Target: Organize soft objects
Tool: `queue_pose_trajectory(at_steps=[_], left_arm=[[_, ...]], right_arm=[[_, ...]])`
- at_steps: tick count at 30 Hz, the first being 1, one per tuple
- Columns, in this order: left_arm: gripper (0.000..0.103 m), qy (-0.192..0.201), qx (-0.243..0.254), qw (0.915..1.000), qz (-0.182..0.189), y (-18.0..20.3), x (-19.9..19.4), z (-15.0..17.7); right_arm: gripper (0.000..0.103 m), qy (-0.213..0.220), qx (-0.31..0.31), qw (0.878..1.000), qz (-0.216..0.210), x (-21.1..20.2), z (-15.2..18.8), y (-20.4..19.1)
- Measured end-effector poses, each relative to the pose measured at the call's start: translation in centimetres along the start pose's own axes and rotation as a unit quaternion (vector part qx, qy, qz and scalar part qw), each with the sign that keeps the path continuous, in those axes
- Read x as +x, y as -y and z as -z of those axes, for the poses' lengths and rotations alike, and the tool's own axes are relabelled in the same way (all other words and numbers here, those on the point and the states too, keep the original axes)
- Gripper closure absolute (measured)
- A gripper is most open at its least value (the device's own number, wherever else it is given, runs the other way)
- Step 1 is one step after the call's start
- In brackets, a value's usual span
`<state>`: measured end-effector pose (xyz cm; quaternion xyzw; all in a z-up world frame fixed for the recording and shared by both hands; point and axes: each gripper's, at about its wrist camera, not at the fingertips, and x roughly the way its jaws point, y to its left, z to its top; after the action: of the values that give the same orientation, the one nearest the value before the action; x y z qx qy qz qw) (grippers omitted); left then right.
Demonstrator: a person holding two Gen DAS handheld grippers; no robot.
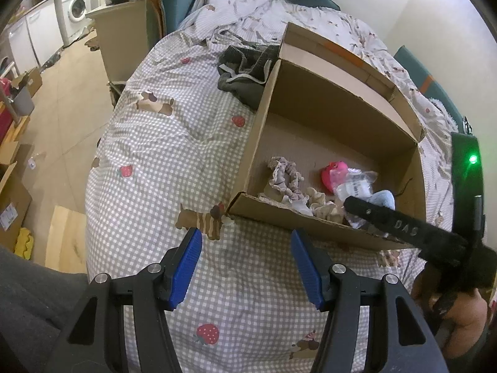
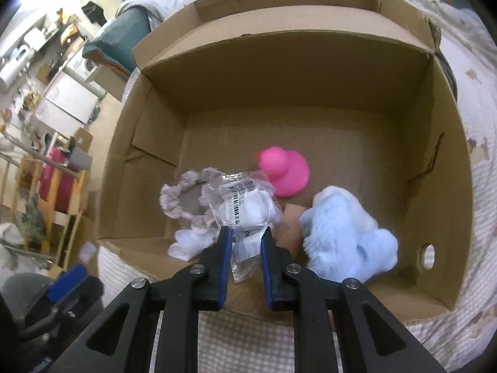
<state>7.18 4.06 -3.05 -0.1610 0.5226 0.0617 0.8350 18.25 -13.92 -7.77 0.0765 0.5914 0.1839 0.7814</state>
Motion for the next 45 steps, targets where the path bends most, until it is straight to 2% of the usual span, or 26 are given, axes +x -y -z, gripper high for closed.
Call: queue_pose_trajectory(at_steps=[3,6,8,9,10,14,21,24,26,27,29,38,40,41,43,45], left_arm=[[0.047,0.000,0.006,1.0000,-0.005,0.2,0.1,0.0],[0.047,0.006,0.017,0.9998,-0.013,0.5,0.0,0.1],[0.047,0.008,0.023,0.9996,-0.014,0.7,0.0,0.1],[0.047,0.008,0.026,0.9995,-0.014,0.7,0.0,0.2],[0.047,0.009,0.028,0.9995,-0.014,0.8,0.1,0.2],[0.047,0.022,0.030,0.9993,-0.009,0.8,-0.3,0.1],[0.047,0.092,0.037,0.9951,0.005,1.3,-2.9,-0.2],[0.047,0.108,0.046,0.9931,0.009,1.6,-3.4,-0.2],[0.047,0.114,0.047,0.9924,0.009,1.8,-3.6,-0.1],[0.047,0.117,0.047,0.9919,0.012,1.8,-3.7,0.0],[0.047,0.121,0.054,0.9910,0.014,2.1,-3.8,0.1],[0.046,0.140,0.110,0.9841,-0.001,3.7,-4.3,1.4],[0.030,0.149,0.128,0.9806,-0.012,4.2,-4.6,1.8],[0.011,0.150,0.132,0.9797,-0.017,4.3,-4.6,2.0],[0.002,0.158,0.134,0.9781,-0.018,4.1,-4.8,2.4],[0.002,0.164,0.129,0.9779,-0.011,3.9,-5.0,2.5]], right_arm=[[0.084,0.011,0.010,1.000,-0.003,-0.6,0.0,0.3],[0.077,0.023,0.023,0.999,-0.032,-1.7,0.2,0.8],[0.065,0.037,0.028,0.998,-0.051,-2.9,0.3,1.2],[0.046,0.046,0.029,0.997,-0.057,-3.5,0.4,1.3],[0.032,0.059,0.031,0.996,-0.064,-4.1,0.4,1.3],[0.031,0.101,0.035,0.992,-0.071,-6.8,0.8,1.8],[0.030,0.172,0.001,0.985,-0.032,-12.1,2.4,1.6],[0.024,0.209,-0.013,0.978,-0.008,-14.4,3.8,1.4],[0.015,0.236,-0.024,0.971,0.010,-15.8,4.7,1.2],[0.005,0.246,-0.027,0.969,0.021,-16.4,5.2,1.3],[0.001,0.267,-0.024,0.963,0.028,-17.4,6.2,1.6],[0.000,0.275,-0.022,0.959,0.063,-16.9,9.1,2.1],[0.000,0.266,-0.021,0.962,0.060,-16.1,9.7,2.3],[0.000,0.263,-0.022,0.963,0.058,-15.7,10.1,2.4],[0.000,0.256,-0.025,0.964,0.067,-14.9,10.3,2.5],[0.000,0.256,-0.028,0.963,0.073,-14.7,10.1,2.4]])
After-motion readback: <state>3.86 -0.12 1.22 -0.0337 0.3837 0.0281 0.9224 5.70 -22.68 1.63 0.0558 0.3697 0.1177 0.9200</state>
